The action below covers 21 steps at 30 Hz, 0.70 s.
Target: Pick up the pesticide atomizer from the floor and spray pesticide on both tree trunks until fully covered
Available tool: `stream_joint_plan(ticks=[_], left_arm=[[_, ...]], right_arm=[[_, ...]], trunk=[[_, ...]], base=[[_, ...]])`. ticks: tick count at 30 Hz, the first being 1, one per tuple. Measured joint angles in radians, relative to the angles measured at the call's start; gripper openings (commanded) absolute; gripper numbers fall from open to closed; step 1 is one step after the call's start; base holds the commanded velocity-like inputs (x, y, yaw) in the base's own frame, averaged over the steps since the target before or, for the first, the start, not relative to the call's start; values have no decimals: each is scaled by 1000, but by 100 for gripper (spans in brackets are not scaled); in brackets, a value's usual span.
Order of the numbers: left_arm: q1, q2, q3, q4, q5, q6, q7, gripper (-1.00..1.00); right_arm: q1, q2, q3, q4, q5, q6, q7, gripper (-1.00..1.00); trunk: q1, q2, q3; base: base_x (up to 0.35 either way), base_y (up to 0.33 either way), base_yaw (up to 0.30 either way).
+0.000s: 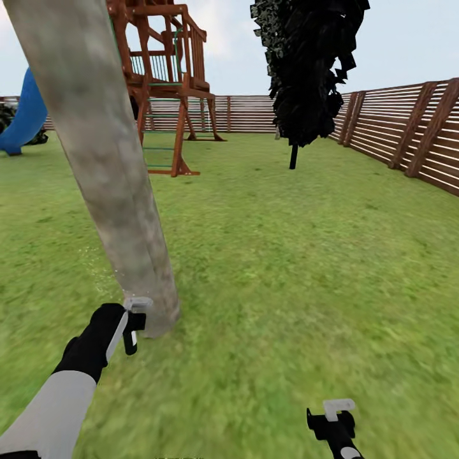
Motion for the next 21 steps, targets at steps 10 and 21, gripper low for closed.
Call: stream_joint_plan(ticks=[10, 21], left_arm=[[-55, -27, 5, -34, -7, 42, 2, -100], [-118, -27, 18, -35, -7, 57, -1, -100]], right_arm=[[0, 0, 0, 0, 0, 0, 0, 100], [0, 0, -1, 0, 0, 0, 0, 100]], trunk=[[0, 0, 0], [0, 0, 0]], base=[[0, 0, 278], [0, 0, 267]])
